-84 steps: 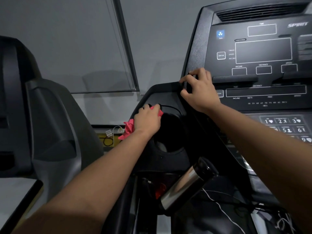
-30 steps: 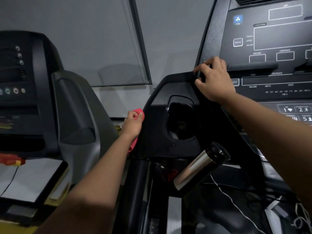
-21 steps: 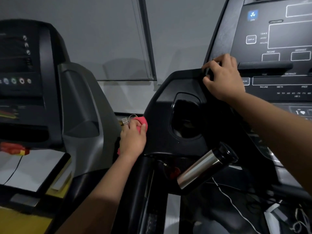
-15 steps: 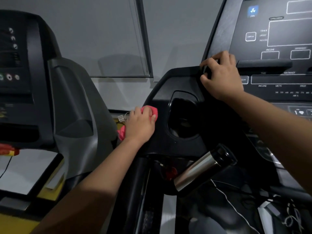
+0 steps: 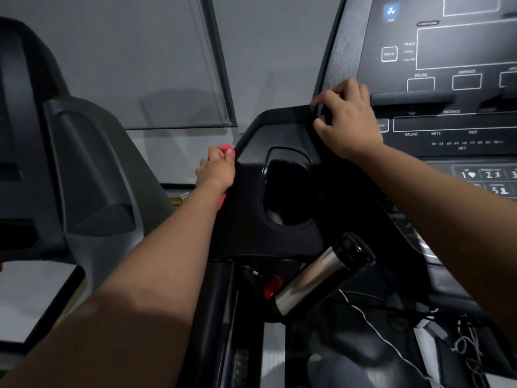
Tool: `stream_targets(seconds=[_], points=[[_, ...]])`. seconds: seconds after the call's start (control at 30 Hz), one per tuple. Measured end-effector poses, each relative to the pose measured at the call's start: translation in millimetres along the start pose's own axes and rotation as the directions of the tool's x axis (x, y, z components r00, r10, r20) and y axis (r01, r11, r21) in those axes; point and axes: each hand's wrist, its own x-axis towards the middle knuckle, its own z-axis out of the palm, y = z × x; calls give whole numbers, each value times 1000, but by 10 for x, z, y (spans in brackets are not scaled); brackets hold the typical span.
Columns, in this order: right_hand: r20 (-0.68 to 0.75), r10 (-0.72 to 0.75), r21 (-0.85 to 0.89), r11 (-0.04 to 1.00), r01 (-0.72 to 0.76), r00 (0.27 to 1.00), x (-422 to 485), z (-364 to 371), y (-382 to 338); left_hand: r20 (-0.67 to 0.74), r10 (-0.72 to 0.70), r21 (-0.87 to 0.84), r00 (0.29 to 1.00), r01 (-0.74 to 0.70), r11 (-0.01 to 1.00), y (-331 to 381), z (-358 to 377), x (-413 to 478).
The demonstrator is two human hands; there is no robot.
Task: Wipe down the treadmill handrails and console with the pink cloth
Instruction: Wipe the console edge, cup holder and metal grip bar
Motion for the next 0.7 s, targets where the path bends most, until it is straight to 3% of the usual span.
stream_targets(seconds=[0.07, 0.17, 0.4, 0.6, 0.7], points=[[0, -4, 3, 1000, 4, 1000, -10, -7, 2, -16, 26, 82, 1000, -25, 996, -42, 9, -106], [1, -6, 5, 1000, 6, 1000, -3, -36, -5, -95, 174, 163, 980, -157, 974, -177, 35, -318], [19, -13, 31, 999, 13, 1000, -19, -67, -20, -214, 499, 166, 840, -472, 866, -600, 42, -860], [17, -4, 16, 1000, 3, 1000, -17, -59, -56, -137, 597, 175, 790, -574, 800, -569, 36, -1166], [16, -6, 10, 1000, 6, 1000, -14, -59, -55, -94, 701, 243, 707, -666, 705, -525, 156, -1483]])
